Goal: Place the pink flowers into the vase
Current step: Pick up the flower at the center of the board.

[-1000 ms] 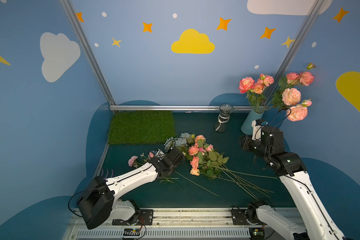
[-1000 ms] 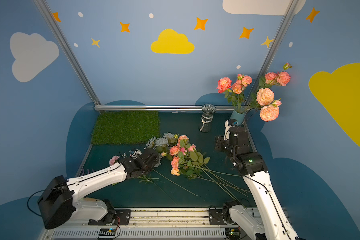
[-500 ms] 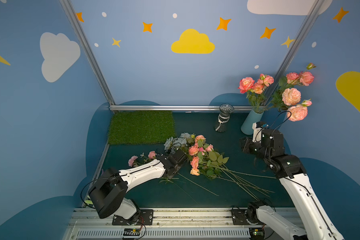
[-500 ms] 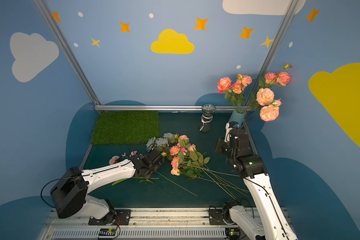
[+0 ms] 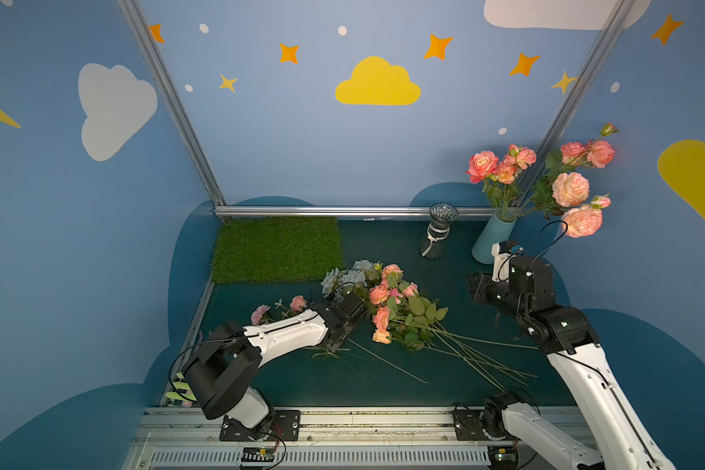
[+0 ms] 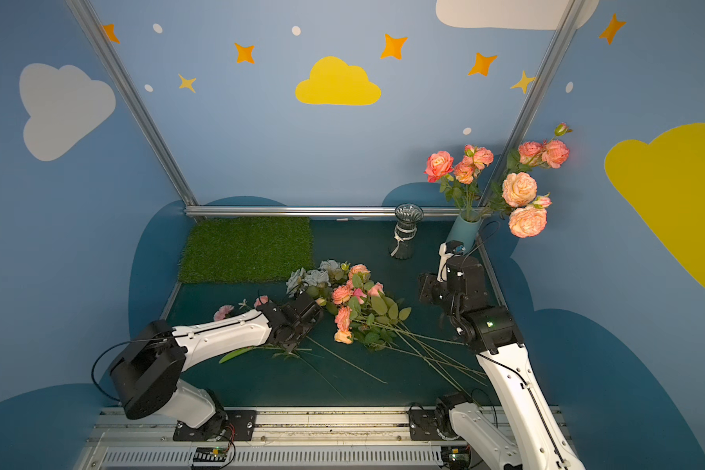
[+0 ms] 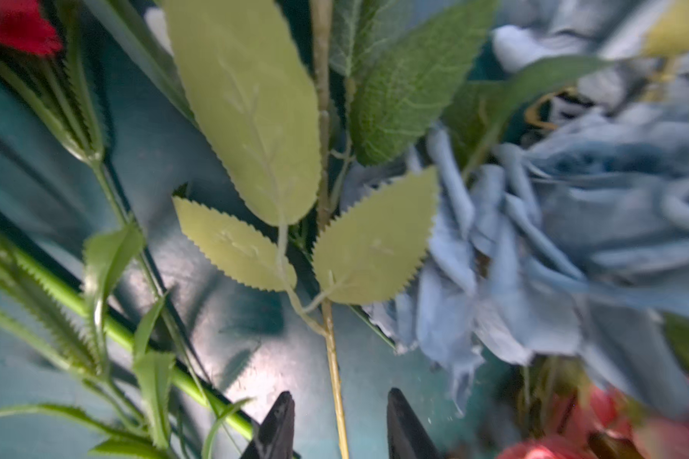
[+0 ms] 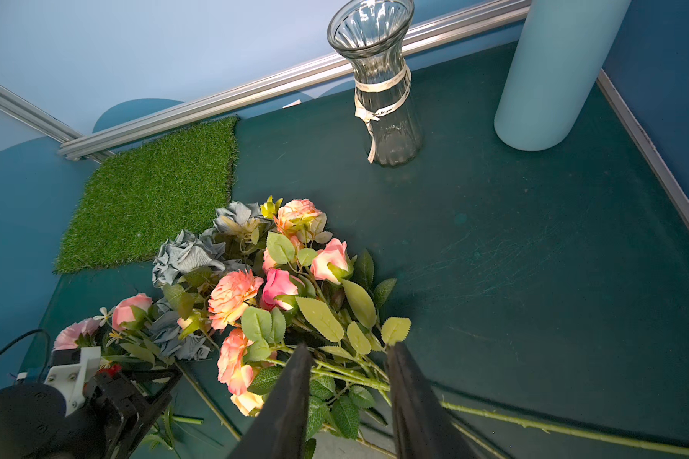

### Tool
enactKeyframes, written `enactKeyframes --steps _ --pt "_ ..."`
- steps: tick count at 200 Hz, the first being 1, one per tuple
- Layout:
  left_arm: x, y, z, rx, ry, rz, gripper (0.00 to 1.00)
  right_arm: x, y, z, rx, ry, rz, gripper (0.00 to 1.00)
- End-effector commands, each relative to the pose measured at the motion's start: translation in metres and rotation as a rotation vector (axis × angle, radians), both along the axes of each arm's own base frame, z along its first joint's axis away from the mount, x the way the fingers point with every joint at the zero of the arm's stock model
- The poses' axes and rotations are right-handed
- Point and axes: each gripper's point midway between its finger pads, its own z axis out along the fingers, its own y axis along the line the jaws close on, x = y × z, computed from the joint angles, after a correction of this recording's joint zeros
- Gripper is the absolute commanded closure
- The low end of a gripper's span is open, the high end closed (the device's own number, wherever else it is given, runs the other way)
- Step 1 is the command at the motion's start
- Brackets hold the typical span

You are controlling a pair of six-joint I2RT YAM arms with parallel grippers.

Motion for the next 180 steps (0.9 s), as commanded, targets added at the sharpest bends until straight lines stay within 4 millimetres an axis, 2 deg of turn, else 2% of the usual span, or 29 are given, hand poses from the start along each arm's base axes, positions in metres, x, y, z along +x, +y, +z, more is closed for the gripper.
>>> enactKeyframes --steps 1,50,102,145,165,180 --pt "-0.002 0.002 -0.007 0.008 0.034 0.011 0.60 0.000 -0.002 0.002 0.002 -0.014 -0.016 0.65" --pt "0.002 0.007 -0.027 0.001 0.064 0.032 0.62 0.000 -0.002 0.000 0.002 -0.009 -0.017 0.64" --pt "0.005 0.012 -0.040 0.008 0.110 0.060 0.81 0.002 -0.005 -0.001 0.000 -0.001 -0.034 0.65" --pt "0.003 0.014 -0.042 0.005 0.109 0.072 0.92 0.002 -0.010 -0.001 -0.005 -0.002 -0.055 0.65" --pt "0.003 0.015 -0.036 0.002 0.091 0.070 0.98 0.002 -0.013 -0.001 -0.007 -0.002 -0.064 0.64" --pt "0.003 0.017 -0.027 0.016 0.065 0.066 0.98 0.002 -0.012 -0.002 -0.004 0.000 -0.061 0.64"
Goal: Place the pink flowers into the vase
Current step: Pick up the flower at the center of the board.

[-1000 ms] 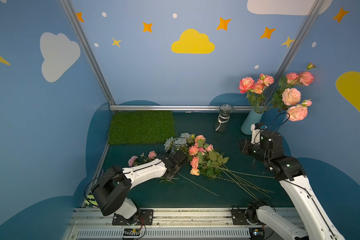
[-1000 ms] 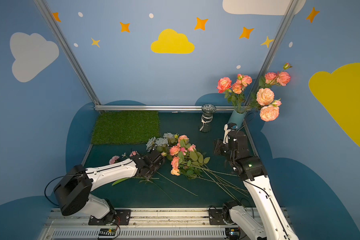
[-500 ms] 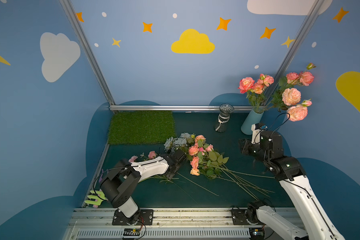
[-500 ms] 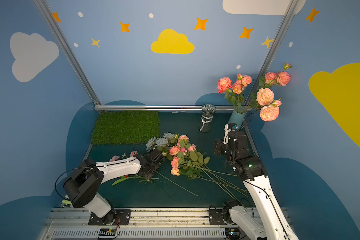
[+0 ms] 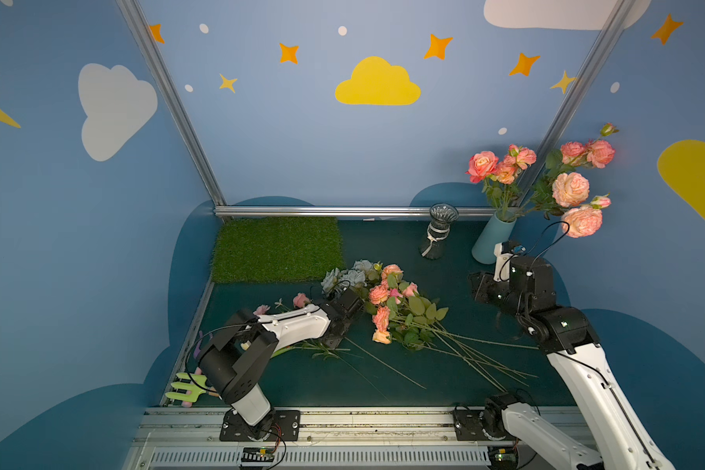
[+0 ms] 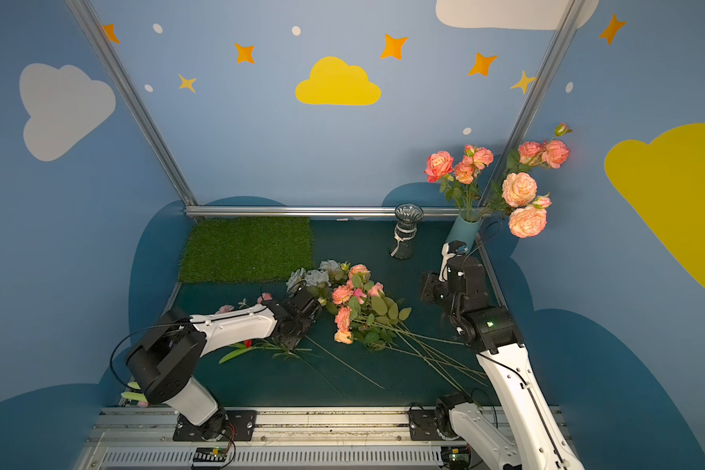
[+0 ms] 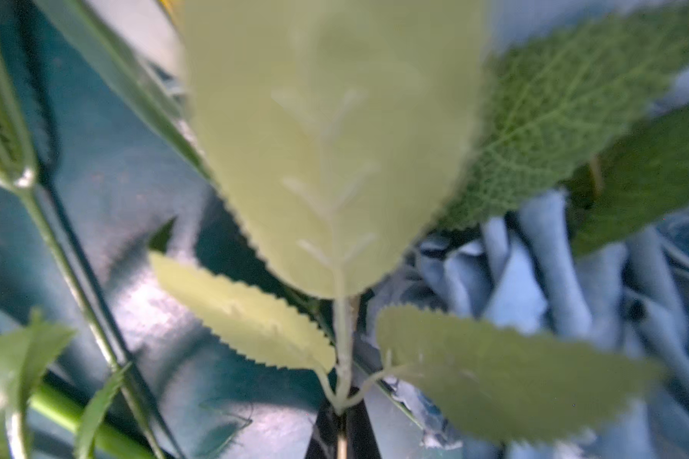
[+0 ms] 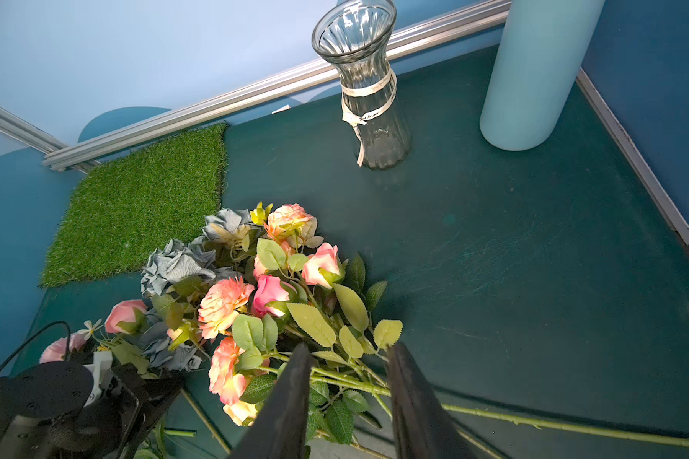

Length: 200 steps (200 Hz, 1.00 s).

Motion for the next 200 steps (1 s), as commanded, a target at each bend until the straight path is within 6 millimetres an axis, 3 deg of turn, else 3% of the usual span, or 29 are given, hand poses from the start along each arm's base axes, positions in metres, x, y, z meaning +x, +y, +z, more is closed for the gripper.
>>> enactKeyframes --steps 1,74,104,130,167,200 --pt "-0.008 0.011 -0.002 0.044 0.007 0.007 0.98 0.000 -0.003 -0.001 0.003 0.000 -0.017 0.64" --pt "0.005 0.025 0.072 0.133 -0.217 -0.027 0.98 0.002 -0.002 0.000 0.013 -0.003 -0.007 0.64" --pt "0.012 0.033 0.102 0.166 -0.314 -0.049 0.98 0.005 0.007 0.000 0.029 -0.006 0.039 0.64" --pt "0.028 0.037 0.140 0.244 -0.432 -0.128 0.98 0.008 0.017 0.000 0.056 -0.007 0.080 0.64" --pt "0.062 0.019 0.209 0.243 -0.716 -0.350 0.98 0.009 0.064 0.007 0.138 -0.007 0.284 0.66" --pt "0.075 0.003 0.253 0.179 -0.832 -0.547 0.98 0.000 0.122 0.015 0.271 0.007 0.536 0.67"
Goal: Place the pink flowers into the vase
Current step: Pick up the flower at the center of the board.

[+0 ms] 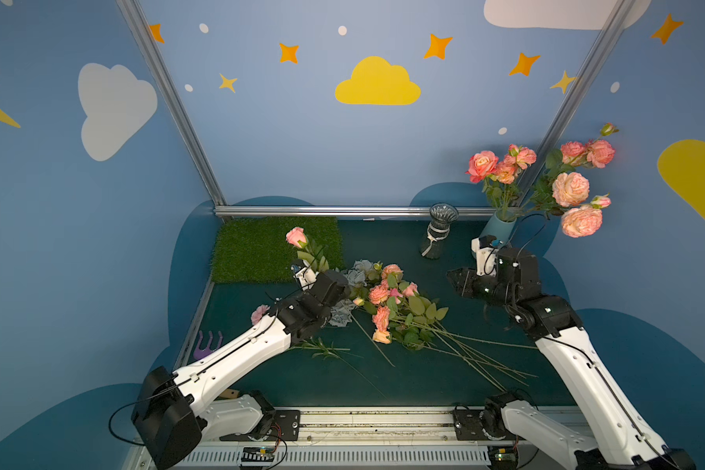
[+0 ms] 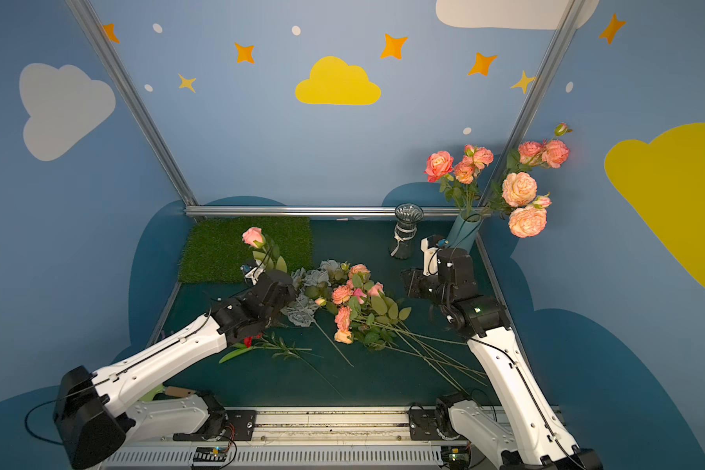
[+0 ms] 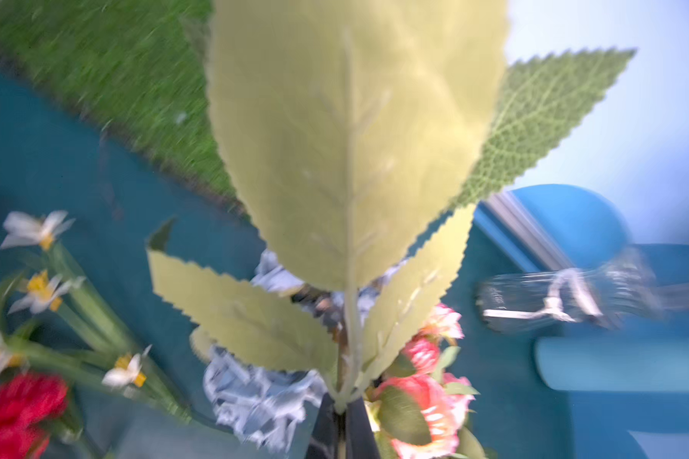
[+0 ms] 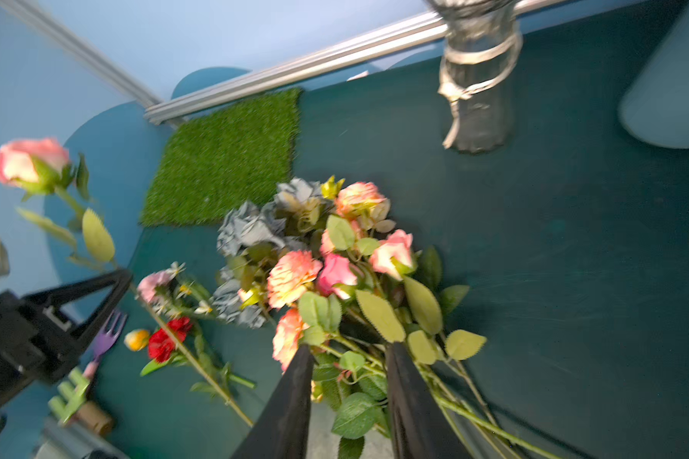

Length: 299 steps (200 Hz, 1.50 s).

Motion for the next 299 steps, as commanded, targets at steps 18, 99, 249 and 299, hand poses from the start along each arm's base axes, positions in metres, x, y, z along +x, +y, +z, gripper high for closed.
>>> enactKeyframes --steps 18,99,249,299 --pt "0.018 -0.037 0.059 0.014 -0.170 -0.353 0.98 -0.011 0.070 0.027 0.156 -0.037 0.305 0.68" --pt "-0.002 -0.124 0.089 -0.191 -0.239 -0.862 0.98 -0.008 0.151 0.035 0.302 -0.015 0.516 0.72" --pt "-0.012 -0.134 0.086 -0.247 -0.231 -0.929 0.98 -0.014 0.176 0.024 0.326 0.035 0.581 0.78" --pt "-0.010 -0.125 0.082 -0.200 -0.222 -0.896 0.98 -0.025 0.166 0.030 0.304 0.000 0.594 0.77"
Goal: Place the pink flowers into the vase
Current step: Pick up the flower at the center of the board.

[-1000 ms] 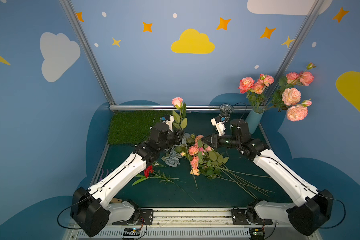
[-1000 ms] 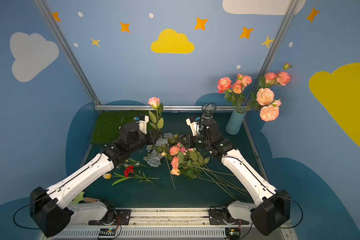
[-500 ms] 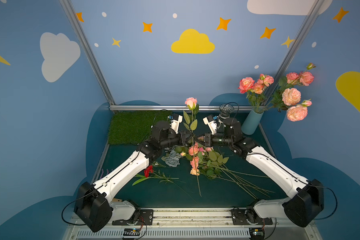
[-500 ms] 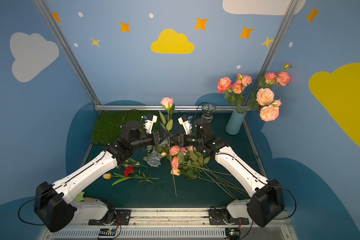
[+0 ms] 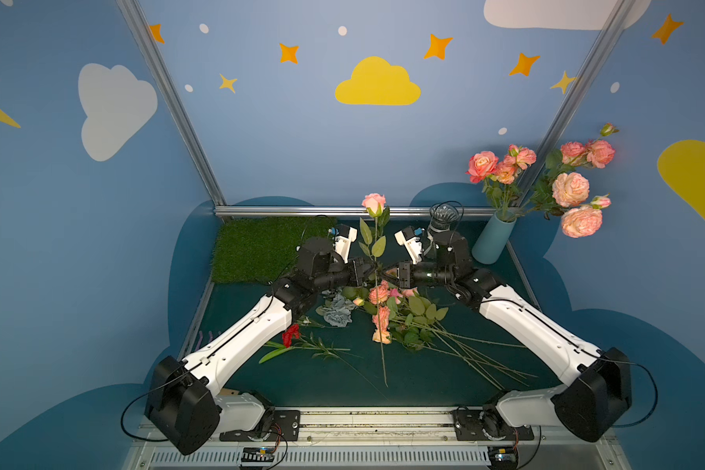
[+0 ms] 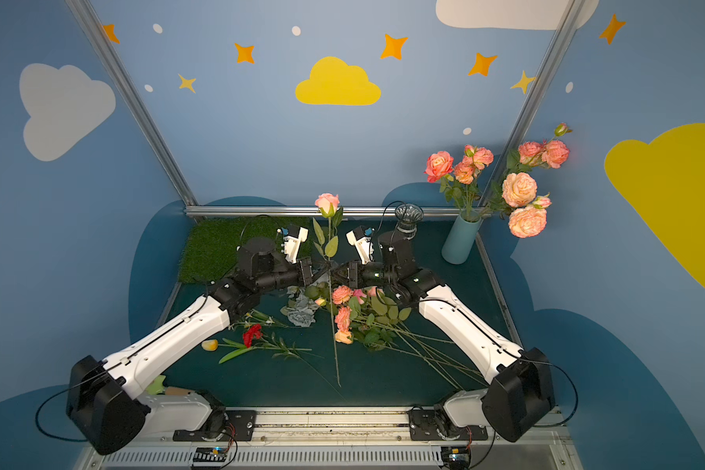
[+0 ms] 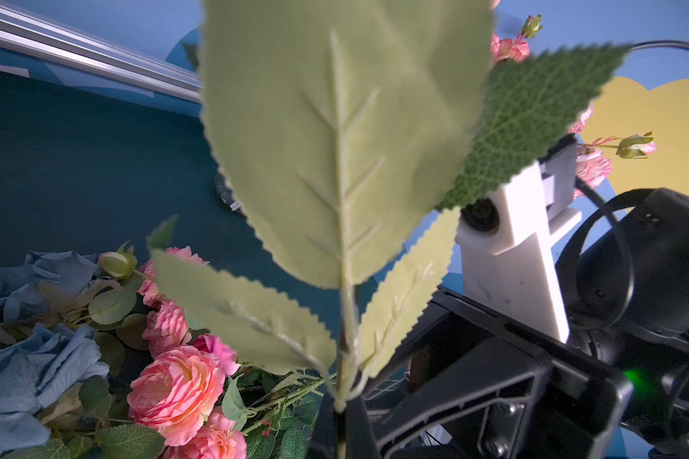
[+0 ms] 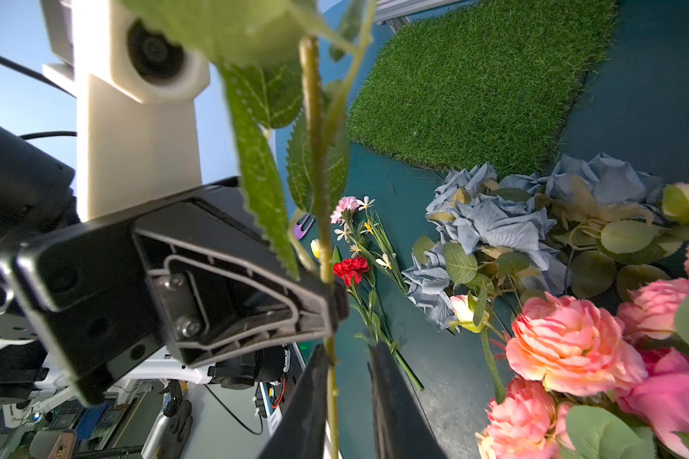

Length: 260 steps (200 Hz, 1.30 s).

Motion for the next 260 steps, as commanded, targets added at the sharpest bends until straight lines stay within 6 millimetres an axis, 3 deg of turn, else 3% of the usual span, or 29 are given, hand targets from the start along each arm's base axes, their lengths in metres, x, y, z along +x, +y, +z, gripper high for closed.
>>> enactKeyframes --steps 1,172,224,239,244,260 --pt "-0.004 0.003 0.008 0.008 -0.036 -0.005 0.98 -0.012 0.000 0.021 0.030 -0.056 0.036 0.77" --pt "-0.008 0.000 0.024 -0.048 -0.039 -0.027 0.98 -0.014 0.015 -0.010 -0.002 0.028 0.097 0.78" --pt "-0.009 0.000 0.020 -0.039 -0.031 -0.034 0.98 -0.010 0.011 -0.004 -0.010 -0.017 0.059 1.00" --pt "-0.010 0.000 0.019 -0.035 -0.031 -0.032 0.97 -0.006 0.006 0.000 -0.026 -0.058 0.024 1.00" --pt "-0.010 0.001 0.019 -0.031 -0.030 -0.029 0.92 -0.004 0.003 0.001 -0.037 -0.073 0.002 1.00" --pt "-0.009 0.006 0.019 -0.024 -0.031 -0.001 0.51 0.009 -0.010 0.004 -0.091 -0.142 -0.092 1.00"
